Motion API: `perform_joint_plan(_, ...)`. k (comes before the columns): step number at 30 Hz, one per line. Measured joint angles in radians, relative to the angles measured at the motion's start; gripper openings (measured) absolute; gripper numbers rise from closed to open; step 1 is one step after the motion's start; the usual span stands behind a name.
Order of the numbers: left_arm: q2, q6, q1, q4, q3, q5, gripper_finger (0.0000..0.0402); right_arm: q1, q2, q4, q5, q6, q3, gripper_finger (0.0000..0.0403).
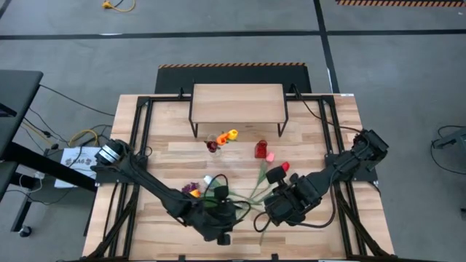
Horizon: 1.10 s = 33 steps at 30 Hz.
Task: Pick and place flowers into a vace then onto a shelf
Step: Put the left black tulip into the transparent vase
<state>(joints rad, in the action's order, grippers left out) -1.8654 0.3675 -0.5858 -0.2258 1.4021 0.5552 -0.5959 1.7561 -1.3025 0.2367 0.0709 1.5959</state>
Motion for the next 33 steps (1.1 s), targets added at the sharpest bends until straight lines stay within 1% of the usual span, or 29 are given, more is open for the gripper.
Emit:
perform_joint_plan(2, -0.022, 0.002, 0.008, -0.047, 0.032, 0.000, 0.0163, -0.005, 0.000, 0.002, 0.000, 0.000, 0.000, 0.0000)
perform_joint_plan(4, -0.039, 0.001, 0.017, -0.048, 0.056, -0.013, 0.0163, -0.010, 0.000, 0.004, -0.002, 0.005, 0.000, 0.0000)
perform_joint_plan(12, -0.052, 0.037, 0.060, -0.085, 0.056, -0.023, 0.0163, -0.019, 0.000, 0.022, -0.023, 0.006, 0.000, 0.0000)
perform_joint_plan(20, -0.052, 0.039, 0.069, -0.101, 0.056, -0.023, 0.0163, -0.019, 0.000, 0.032, -0.026, -0.007, 0.000, 0.0000)
perform_joint_plan(23, -0.052, 0.039, 0.069, -0.101, 0.056, -0.024, 0.0156, -0.019, 0.000, 0.035, -0.026, -0.017, 0.000, 0.0000)
perform_joint_plan(25, -0.052, 0.039, 0.069, -0.101, 0.056, -0.024, 0.0143, -0.019, 0.000, 0.036, -0.026, -0.018, 0.000, 0.0000)
perform_joint_plan(27, -0.052, 0.038, 0.069, -0.105, 0.056, -0.024, 0.0120, -0.019, 0.000, 0.036, -0.026, -0.019, 0.000, 0.0000)
perform_joint_plan(29, -0.052, 0.034, 0.069, -0.113, 0.056, -0.025, 0.0084, -0.019, 0.000, 0.037, -0.026, -0.019, 0.000, 0.0000)
perform_joint_plan(31, -0.052, 0.020, 0.069, -0.121, 0.056, -0.025, 0.0035, -0.019, 0.000, 0.037, -0.026, -0.019, 0.000, 0.0000)
perform_joint_plan(32, -0.052, 0.015, 0.069, -0.121, 0.056, -0.025, 0.0018, -0.019, 0.000, 0.037, -0.026, -0.019, 0.000, 0.0000)
perform_joint_plan(33, -0.052, 0.013, 0.069, -0.121, 0.056, -0.024, 0.0011, -0.019, 0.000, 0.038, -0.026, -0.020, 0.000, 0.0000)
